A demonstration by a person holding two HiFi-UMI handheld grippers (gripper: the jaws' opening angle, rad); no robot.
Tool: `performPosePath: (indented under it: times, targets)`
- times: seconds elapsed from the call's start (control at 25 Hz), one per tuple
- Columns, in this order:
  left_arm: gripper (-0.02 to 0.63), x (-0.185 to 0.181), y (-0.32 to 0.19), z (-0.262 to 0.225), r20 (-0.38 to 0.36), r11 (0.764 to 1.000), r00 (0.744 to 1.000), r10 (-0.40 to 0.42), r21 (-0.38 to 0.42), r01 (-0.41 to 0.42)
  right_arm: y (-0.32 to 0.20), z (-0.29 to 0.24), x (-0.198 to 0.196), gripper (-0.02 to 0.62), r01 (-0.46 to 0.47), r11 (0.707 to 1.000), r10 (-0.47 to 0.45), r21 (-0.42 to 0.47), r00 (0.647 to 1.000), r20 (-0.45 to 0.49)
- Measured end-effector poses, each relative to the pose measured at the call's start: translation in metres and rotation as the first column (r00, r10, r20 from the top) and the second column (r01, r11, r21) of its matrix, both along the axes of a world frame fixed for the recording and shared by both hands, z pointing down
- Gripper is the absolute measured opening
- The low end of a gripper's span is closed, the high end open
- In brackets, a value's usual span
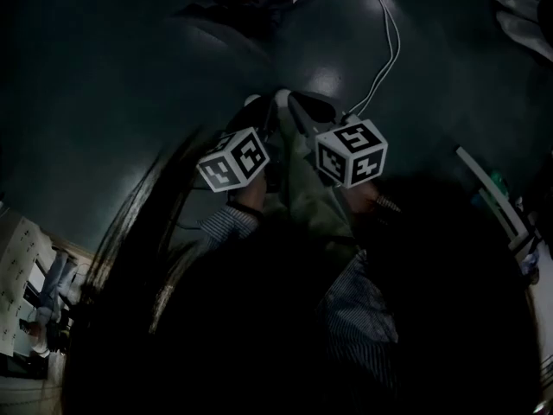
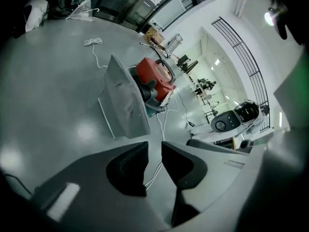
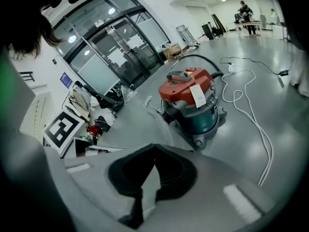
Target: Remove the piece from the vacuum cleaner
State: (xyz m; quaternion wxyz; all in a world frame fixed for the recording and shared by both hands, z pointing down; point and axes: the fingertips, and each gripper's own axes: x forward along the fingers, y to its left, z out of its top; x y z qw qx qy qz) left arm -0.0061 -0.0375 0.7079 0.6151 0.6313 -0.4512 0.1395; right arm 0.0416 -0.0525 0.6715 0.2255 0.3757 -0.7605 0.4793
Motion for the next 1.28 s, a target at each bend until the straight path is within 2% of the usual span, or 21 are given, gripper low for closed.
performPosePath:
  times: [0.24, 0.48, 0.72, 0.92, 1.2, 1.28]
  targets:
    - [0.144, -0.003, -0.018, 0.021, 0.013, 0.999, 0.999, -0.049, -0.011, 0.049, -0.013, 0.013, 0.005, 0.002, 0.02, 1.0, -0.019, 0.02, 0.999, -0.027]
    - [0.187, -0.005, -0.041, 0.041, 0.03, 0.995, 0.995, -0.091, -0.027, 0.091, -0.024, 0.024, 0.013, 0.002, -0.007, 1.0, 0.007, 0.003, 0.999, -0.04]
    - [0.193, 0.006, -0.059, 0.058, -0.042, 0.991, 0.991, -0.126, -0.049, 0.124, -0.026, 0.025, 0.01, 0.002, 0.002, 1.0, -0.001, 0.008, 0.999, -0.039]
    - [0.192, 0.005, -0.069, 0.072, -0.017, 0.992, 0.995, -0.1, -0.08, 0.098, -0.027, 0.03, 0.009, 0.002, -0.011, 1.0, 0.011, -0.009, 1.0, -0.028]
    - [0.076, 0.007, -0.076, 0.076, -0.086, 0.99, 0.989, -0.117, -0.092, 0.109, -0.03, 0.029, 0.007, 0.002, -0.015, 1.0, 0.015, -0.011, 1.0, -0.025]
    - [0.057, 0.004, -0.075, 0.075, -0.071, 0.992, 0.992, -0.101, -0.078, 0.096, -0.033, 0.028, 0.007, 0.002, -0.021, 1.0, 0.02, -0.009, 0.999, -0.027]
